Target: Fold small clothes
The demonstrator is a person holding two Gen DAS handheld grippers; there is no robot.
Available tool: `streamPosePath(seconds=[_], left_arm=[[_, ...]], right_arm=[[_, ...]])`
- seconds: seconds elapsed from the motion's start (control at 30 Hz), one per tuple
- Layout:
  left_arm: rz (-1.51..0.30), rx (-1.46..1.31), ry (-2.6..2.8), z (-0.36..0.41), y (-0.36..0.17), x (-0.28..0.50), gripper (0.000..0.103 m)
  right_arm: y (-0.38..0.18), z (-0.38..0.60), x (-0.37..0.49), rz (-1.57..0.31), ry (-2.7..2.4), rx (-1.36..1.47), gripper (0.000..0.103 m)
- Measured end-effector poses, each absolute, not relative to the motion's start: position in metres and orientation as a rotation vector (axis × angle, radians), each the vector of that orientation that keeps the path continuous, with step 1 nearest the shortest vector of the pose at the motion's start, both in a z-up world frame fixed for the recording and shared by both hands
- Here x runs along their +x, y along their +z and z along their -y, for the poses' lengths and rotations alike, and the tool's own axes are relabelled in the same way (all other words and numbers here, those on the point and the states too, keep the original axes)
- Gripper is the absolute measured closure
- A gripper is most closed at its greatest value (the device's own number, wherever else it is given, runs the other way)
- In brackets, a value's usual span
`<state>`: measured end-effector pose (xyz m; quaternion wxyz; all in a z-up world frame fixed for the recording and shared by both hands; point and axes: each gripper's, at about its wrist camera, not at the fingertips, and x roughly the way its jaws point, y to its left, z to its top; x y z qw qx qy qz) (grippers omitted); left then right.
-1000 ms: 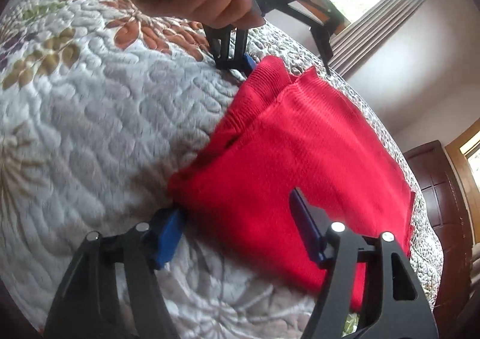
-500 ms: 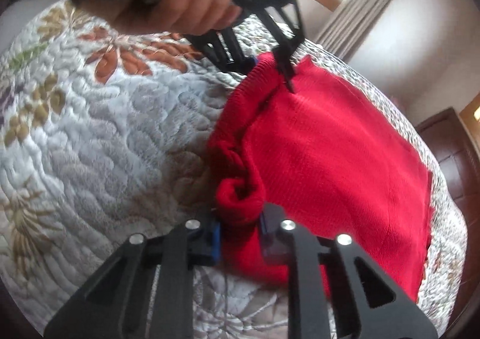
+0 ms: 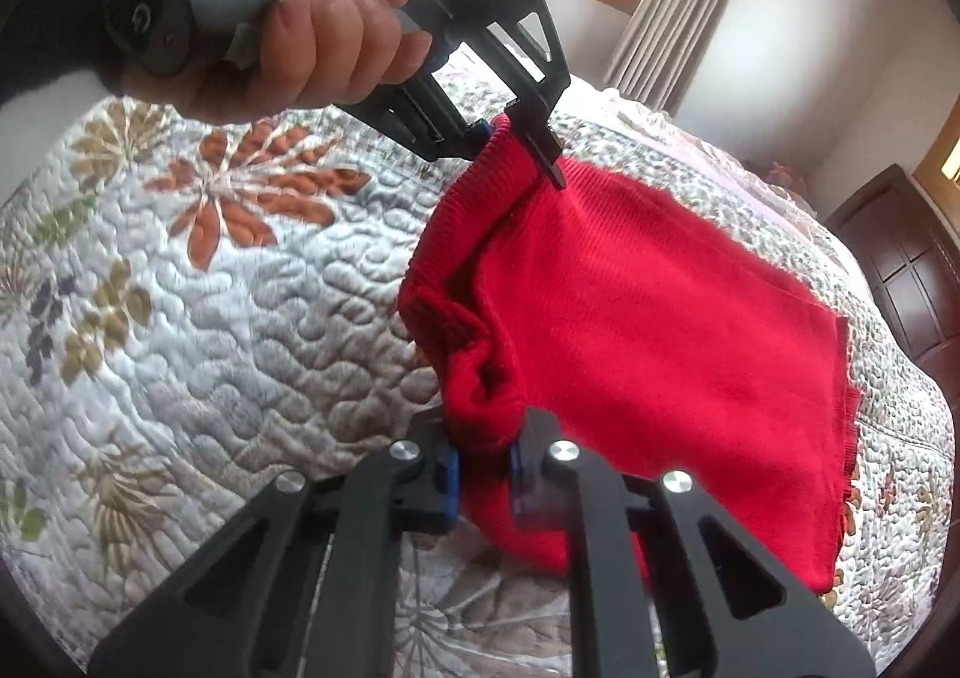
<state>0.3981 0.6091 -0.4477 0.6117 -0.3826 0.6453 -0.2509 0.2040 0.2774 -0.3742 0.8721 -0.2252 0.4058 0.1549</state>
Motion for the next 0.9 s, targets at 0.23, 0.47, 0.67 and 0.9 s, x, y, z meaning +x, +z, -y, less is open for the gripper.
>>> streamPosePath(seconds=[0.23, 0.47, 0.67, 0.9], left_arm=[[-1.478, -0.858, -0.575, -0.591, -0.414, 0.397, 0.092], [-1.464, -0.85, -0.561, -0.572, -0.377, 0.397, 0.092], [-1.459, -0.837, -0.538, -0.55, -0.345, 0.401, 0.092], [-1.454, -0.803, -0.533, -0.511, -0.314, 0.405, 0.093]], right_arm=[[-0.344, -0.26, 0.211, -0.827, 0.305, -0.427, 0.093], [-0.315, -0.24, 0.213, -0.814, 0.283, -0.377, 0.094], [-0.288, -0.212, 0.216, -0.823, 0.268, -0.297, 0.094], [-0.265, -0.173, 0.221, -0.832, 0.233, -0.212, 0.094]])
